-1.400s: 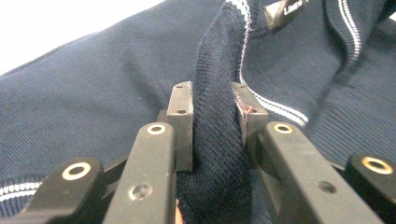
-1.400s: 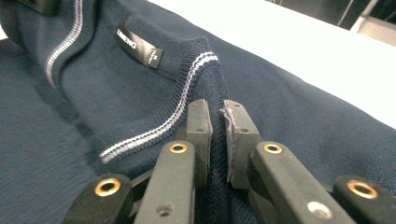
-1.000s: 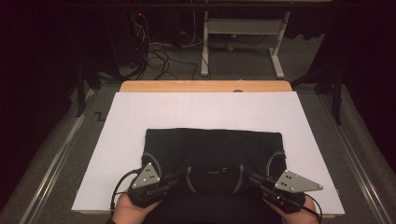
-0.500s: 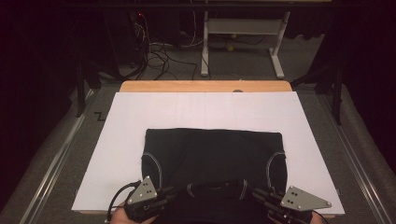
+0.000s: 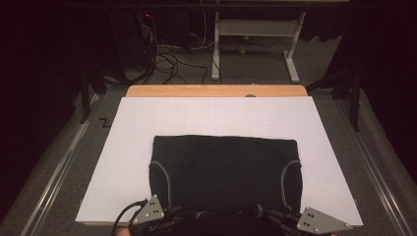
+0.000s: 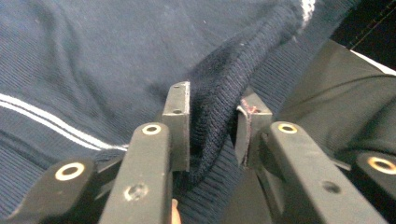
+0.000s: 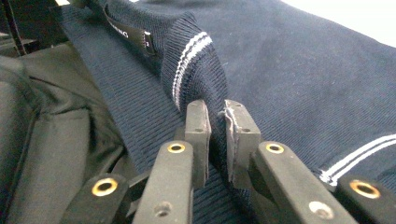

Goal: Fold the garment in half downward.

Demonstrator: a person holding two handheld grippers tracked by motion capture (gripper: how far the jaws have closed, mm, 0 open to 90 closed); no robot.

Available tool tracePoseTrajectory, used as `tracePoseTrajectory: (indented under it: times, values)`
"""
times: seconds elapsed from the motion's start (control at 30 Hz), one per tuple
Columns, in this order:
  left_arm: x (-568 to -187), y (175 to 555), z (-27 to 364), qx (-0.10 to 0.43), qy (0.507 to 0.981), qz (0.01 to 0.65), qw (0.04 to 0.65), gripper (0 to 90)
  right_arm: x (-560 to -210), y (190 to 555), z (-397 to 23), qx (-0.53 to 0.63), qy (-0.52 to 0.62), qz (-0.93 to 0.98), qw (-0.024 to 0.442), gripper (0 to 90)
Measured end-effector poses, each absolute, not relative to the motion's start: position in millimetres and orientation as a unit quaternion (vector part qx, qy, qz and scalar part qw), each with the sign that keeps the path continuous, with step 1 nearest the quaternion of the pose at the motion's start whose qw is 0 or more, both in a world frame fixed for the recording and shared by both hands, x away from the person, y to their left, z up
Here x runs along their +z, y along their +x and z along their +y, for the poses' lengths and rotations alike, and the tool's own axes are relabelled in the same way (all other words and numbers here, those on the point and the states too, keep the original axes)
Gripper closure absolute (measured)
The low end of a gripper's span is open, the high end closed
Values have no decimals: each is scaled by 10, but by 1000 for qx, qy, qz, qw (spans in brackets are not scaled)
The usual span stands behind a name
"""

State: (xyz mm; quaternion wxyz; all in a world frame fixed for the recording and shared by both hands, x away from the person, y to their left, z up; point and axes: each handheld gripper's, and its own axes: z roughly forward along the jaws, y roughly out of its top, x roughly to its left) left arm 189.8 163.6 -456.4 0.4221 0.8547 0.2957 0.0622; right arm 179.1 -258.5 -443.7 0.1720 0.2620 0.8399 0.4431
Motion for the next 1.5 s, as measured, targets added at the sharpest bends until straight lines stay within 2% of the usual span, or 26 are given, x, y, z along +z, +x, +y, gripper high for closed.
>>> tracePoseTrajectory:
  times: [0.2,0.5,0.57,0.67,0.83,0.93,1.0,1.27,1.4,1.5]
  values:
    - [-4524,1788,1670,67,848,299,432,550,-4432,1731,-2637,454,259,839,155,758]
    - [-4471,1775,1787,81,826,315,460,517,-4414,1758,-2739,473,290,816,162,687]
    - [-4485,1800,1798,82,824,321,460,481,-4426,1780,-2753,475,298,811,164,671]
    - [-4517,1859,1814,85,822,326,459,472,-4445,1813,-2771,474,311,806,167,654]
    - [-4572,2017,1842,91,818,337,457,403,-4487,1893,-2783,470,324,802,175,607]
    - [-4607,2106,1879,97,815,346,455,400,-4508,1936,-2794,468,333,799,179,571]
    - [-4627,2153,1912,97,811,355,455,357,-4521,1962,-2807,467,338,797,183,540]
    - [-4595,2288,1996,123,802,361,460,323,-4532,2108,-2849,481,364,773,198,389]
    - [-4555,2429,2040,122,801,361,462,245,-4516,2239,-2817,479,367,771,205,340]
    - [-4505,2542,2079,128,791,366,474,227,-4491,2326,-2799,480,366,769,210,301]
